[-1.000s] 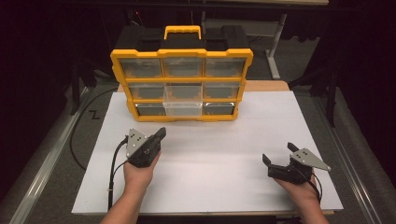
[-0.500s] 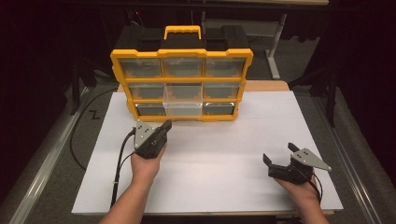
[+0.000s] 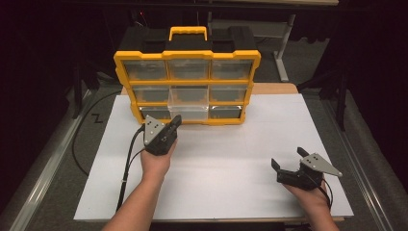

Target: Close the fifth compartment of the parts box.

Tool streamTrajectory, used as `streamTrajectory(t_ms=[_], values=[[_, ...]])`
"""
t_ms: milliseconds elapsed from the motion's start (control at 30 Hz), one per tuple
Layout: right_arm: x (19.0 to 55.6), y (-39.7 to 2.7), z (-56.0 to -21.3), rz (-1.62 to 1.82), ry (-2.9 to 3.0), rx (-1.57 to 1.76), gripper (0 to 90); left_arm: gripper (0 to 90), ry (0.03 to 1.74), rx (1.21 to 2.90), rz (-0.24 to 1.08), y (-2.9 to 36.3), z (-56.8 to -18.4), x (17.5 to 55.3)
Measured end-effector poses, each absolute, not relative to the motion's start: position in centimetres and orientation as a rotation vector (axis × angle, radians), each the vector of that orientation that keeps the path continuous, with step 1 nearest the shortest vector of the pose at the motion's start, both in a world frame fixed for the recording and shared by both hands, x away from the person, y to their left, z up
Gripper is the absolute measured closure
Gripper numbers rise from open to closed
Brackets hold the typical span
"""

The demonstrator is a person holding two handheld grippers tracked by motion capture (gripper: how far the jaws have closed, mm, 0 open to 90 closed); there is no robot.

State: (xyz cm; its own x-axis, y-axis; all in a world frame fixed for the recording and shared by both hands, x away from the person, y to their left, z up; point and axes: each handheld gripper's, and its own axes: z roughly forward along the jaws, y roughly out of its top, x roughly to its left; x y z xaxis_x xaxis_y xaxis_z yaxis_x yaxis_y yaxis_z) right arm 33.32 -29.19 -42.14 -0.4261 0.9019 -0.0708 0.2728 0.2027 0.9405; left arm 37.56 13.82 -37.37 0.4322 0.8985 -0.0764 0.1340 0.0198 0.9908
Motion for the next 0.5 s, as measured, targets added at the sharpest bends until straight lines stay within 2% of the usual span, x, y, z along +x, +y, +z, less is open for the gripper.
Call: streamTrajectory(t_ms=[500], values=[[33.29,-29.27,-42.13,1.232,1.827,1.094,1.2,89.4,0.982,1.423,0.798,13.37,-36.66,38.37]])
